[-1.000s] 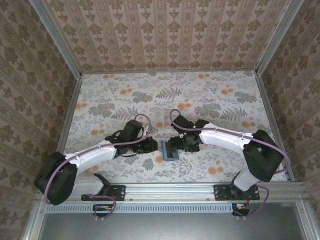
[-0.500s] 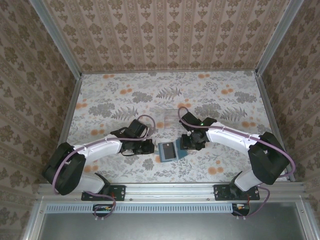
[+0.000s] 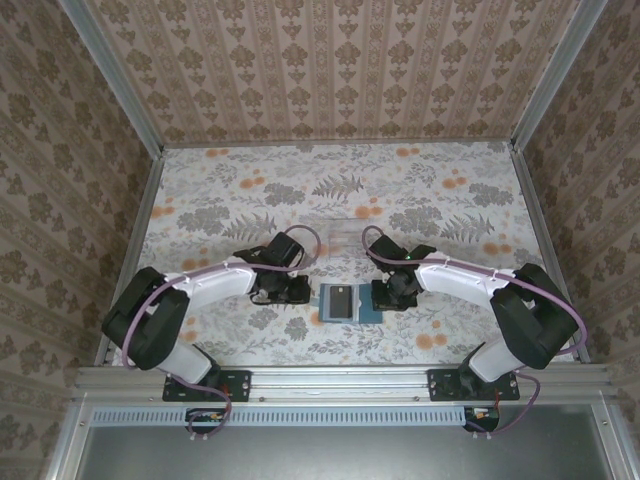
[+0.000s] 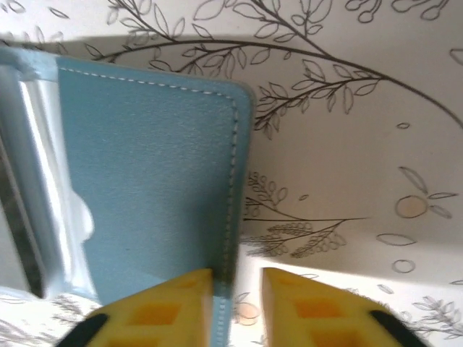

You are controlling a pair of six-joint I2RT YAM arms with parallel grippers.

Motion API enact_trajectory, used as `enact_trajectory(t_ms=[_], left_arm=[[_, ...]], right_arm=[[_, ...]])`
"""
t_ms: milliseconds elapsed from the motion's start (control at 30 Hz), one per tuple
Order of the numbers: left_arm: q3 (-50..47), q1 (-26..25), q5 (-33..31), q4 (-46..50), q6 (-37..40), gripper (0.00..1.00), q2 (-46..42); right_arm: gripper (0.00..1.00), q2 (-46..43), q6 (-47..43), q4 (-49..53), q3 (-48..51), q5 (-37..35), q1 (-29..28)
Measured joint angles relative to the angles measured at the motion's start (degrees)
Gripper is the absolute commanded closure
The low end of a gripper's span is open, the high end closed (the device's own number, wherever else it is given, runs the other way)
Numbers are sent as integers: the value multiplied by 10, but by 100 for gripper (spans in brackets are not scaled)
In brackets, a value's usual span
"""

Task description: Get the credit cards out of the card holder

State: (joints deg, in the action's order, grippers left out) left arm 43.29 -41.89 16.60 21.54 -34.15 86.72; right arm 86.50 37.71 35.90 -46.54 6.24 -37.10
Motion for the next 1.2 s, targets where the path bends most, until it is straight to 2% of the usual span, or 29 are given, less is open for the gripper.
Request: enact_trajectory(t_ms=[67, 100, 467, 700, 800, 1000, 1200], left_arm=[[5, -2, -2, 2, 4, 83, 9], [8, -3, -3, 4, 5, 82, 12], [24, -22, -41, 34, 14, 83, 34], [53, -39, -69, 66, 23, 77, 50], [59, -42, -82, 80, 24, 74, 48], [63, -38, -98, 111, 20, 69, -6], [87, -38, -96, 117, 5, 72, -58]], right_arm=[[56, 0, 2, 3, 1, -16, -1], [54, 0, 0, 5, 1, -26, -2], [62, 26, -1, 18, 0, -82, -17], [61, 27, -1, 20, -2, -95, -27], [56, 25, 0, 22, -2, -95, -29], [52, 1, -1, 51, -9, -93, -30], [52, -20, -1, 62, -39, -88, -30]])
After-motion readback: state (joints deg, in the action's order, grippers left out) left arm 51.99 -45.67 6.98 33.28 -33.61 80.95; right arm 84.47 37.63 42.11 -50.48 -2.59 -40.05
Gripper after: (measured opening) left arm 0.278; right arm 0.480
